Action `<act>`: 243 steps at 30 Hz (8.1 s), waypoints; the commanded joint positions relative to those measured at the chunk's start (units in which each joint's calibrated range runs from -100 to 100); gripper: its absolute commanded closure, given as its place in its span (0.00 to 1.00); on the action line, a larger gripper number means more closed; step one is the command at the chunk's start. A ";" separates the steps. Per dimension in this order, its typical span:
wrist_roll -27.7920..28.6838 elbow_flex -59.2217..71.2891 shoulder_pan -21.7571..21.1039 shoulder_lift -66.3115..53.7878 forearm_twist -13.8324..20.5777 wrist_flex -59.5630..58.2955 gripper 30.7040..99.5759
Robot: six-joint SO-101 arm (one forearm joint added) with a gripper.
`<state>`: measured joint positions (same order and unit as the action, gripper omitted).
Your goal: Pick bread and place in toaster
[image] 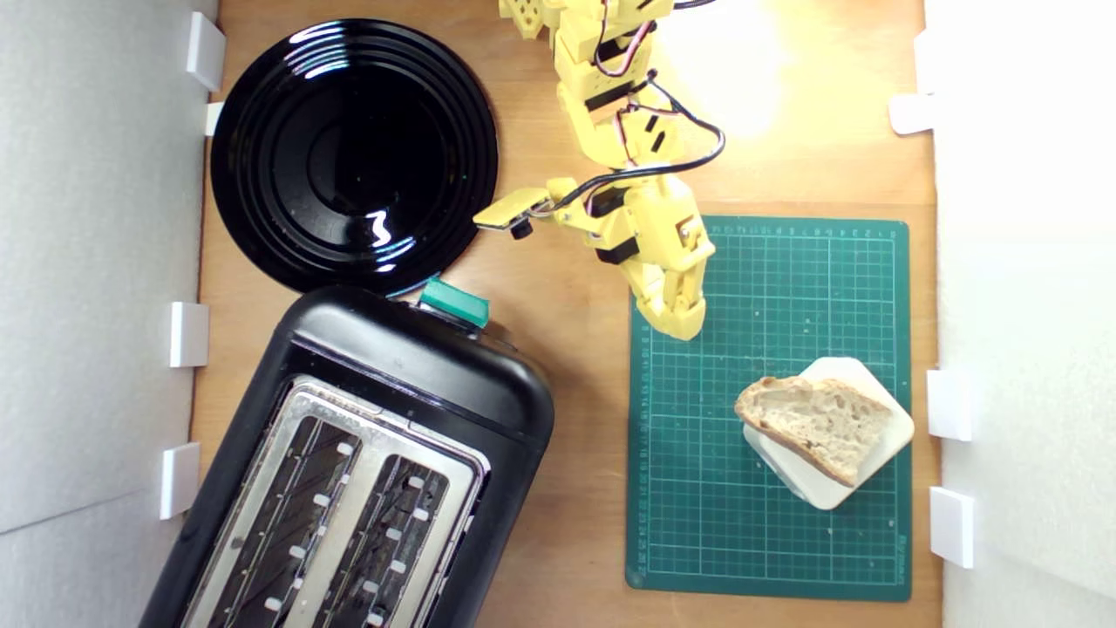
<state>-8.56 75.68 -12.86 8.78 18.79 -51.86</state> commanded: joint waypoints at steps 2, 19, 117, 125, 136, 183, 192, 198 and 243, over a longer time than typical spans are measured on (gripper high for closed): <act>0.06 -2.28 -0.52 0.21 -0.48 -1.80 1.00; 5.66 -5.91 -1.97 2.12 0.43 -4.62 0.90; 8.28 -31.24 -6.32 24.08 1.24 -14.26 0.15; 8.28 -32.24 -7.04 24.25 1.15 -14.09 0.15; 8.22 -35.69 -7.12 27.33 1.15 -14.09 0.15; 6.81 -39.50 -7.77 30.07 1.15 -14.01 0.43; 6.92 -39.32 -7.77 29.99 1.15 -14.01 0.56; 6.92 -39.23 -7.69 29.74 1.15 -14.01 0.57; 6.60 -38.60 -0.92 -22.75 2.06 21.40 0.57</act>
<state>-1.63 38.42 -14.97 -5.33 20.48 -36.27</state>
